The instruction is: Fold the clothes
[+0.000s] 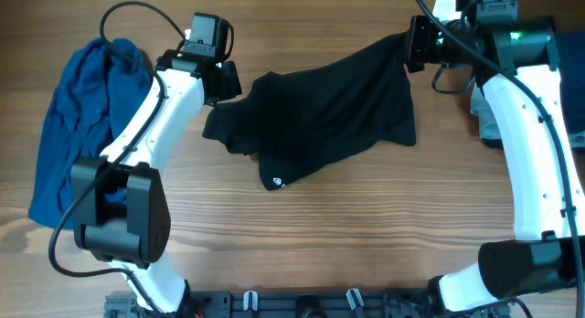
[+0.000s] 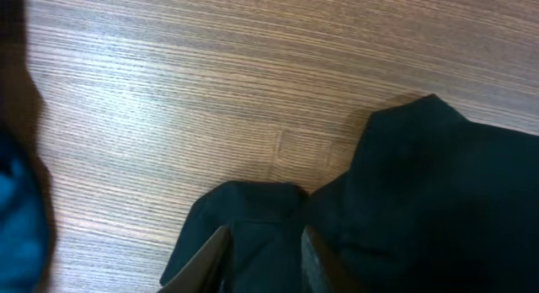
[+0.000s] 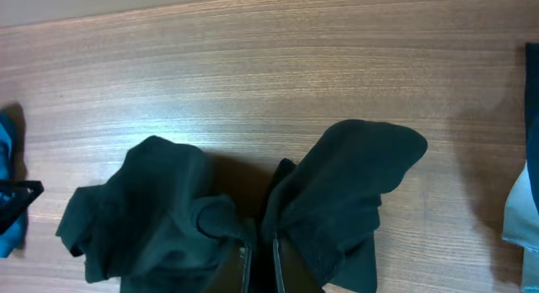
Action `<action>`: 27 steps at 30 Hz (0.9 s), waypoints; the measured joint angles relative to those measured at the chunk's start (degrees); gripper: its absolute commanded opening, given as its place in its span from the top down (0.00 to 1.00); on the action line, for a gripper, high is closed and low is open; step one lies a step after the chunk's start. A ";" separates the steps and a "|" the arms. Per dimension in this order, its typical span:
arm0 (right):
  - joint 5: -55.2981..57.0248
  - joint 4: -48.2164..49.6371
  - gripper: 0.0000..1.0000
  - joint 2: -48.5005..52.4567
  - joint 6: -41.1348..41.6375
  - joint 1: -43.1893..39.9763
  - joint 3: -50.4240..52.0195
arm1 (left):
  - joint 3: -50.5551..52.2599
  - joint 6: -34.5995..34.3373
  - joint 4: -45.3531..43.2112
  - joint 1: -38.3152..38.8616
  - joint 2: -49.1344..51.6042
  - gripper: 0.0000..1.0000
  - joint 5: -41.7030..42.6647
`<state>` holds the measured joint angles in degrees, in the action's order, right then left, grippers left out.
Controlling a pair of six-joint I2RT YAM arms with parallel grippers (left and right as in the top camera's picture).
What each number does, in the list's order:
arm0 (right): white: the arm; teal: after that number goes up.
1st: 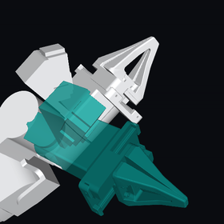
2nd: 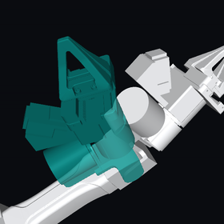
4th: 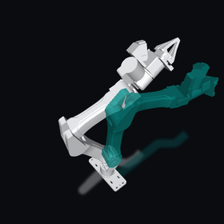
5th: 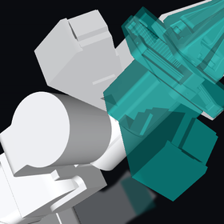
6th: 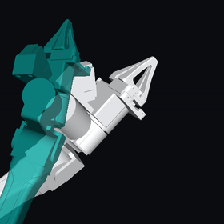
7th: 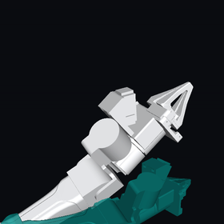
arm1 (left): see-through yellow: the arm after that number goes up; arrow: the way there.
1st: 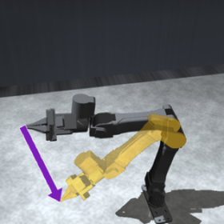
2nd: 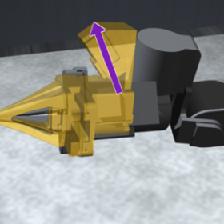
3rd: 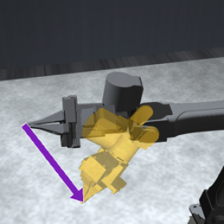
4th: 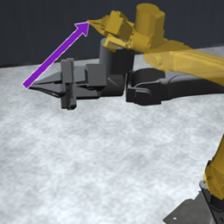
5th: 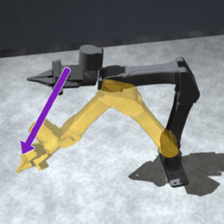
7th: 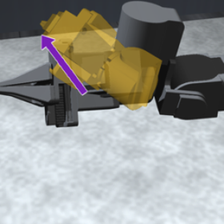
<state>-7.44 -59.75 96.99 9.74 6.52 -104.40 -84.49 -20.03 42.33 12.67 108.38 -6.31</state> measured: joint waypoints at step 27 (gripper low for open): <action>0.22 0.07 0.96 0.31 -0.02 0.00 0.00 | 0.00 0.90 -3.80 5.60 8.35 0.58 7.93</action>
<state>-7.22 -59.68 97.30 9.72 6.52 -104.40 -84.49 -19.14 38.52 18.26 116.73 1.63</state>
